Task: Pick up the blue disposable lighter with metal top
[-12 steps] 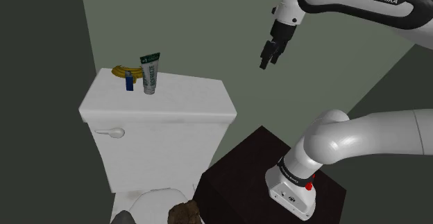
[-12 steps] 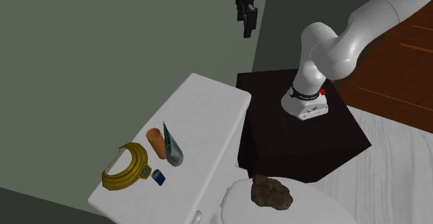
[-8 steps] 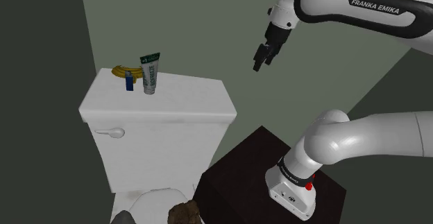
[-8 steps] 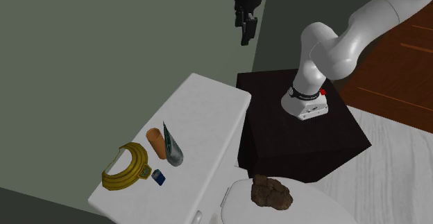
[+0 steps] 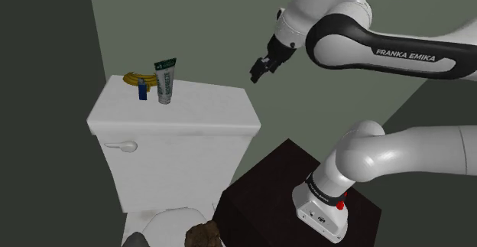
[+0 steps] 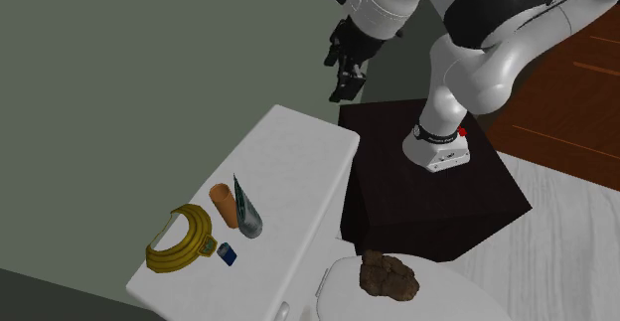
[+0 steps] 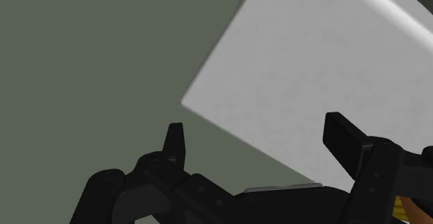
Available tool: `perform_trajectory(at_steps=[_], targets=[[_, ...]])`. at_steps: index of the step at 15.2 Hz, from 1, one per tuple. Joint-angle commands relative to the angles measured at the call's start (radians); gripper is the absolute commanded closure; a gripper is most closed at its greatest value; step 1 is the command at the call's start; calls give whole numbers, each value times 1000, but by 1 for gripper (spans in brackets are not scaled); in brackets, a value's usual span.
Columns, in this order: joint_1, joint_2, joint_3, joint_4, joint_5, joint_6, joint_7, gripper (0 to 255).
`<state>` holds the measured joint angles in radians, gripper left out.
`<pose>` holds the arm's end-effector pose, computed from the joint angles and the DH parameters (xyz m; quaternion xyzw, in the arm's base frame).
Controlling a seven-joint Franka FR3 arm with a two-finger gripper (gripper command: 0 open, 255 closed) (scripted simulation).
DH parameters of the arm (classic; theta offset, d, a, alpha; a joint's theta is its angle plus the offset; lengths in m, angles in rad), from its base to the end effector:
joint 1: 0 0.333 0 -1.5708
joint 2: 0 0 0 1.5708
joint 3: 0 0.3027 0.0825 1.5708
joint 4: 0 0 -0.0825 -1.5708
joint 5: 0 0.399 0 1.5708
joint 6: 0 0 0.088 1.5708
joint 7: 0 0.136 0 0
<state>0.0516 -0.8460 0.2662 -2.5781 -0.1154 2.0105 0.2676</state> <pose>0.3454 0.1050 0.4990 0.9800 0.0121 0.1610 0.1165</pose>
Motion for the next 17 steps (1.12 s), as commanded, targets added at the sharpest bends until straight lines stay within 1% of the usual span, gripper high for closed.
perform_trajectory(at_steps=[1, 3, 5, 7, 8, 10, 12, 15, 17], targets=[[-11, 22, 85, -16, -22, 96, 90, 0], [-37, 47, 174, -21, -56, 177, 181, 0], [-79, 78, 271, -17, -102, 252, 279, 0], [-139, 109, 378, -1, -158, 317, 385, 0], [-177, 124, 436, 10, -190, 346, 440, 0], [-269, 149, 561, 42, -260, 393, 554, 0], [-380, 162, 697, 84, -332, 428, 668, 0], [-570, 150, 912, 164, -427, 458, 826, 0], [-700, 112, 1048, 227, -470, 468, 914, 0]])
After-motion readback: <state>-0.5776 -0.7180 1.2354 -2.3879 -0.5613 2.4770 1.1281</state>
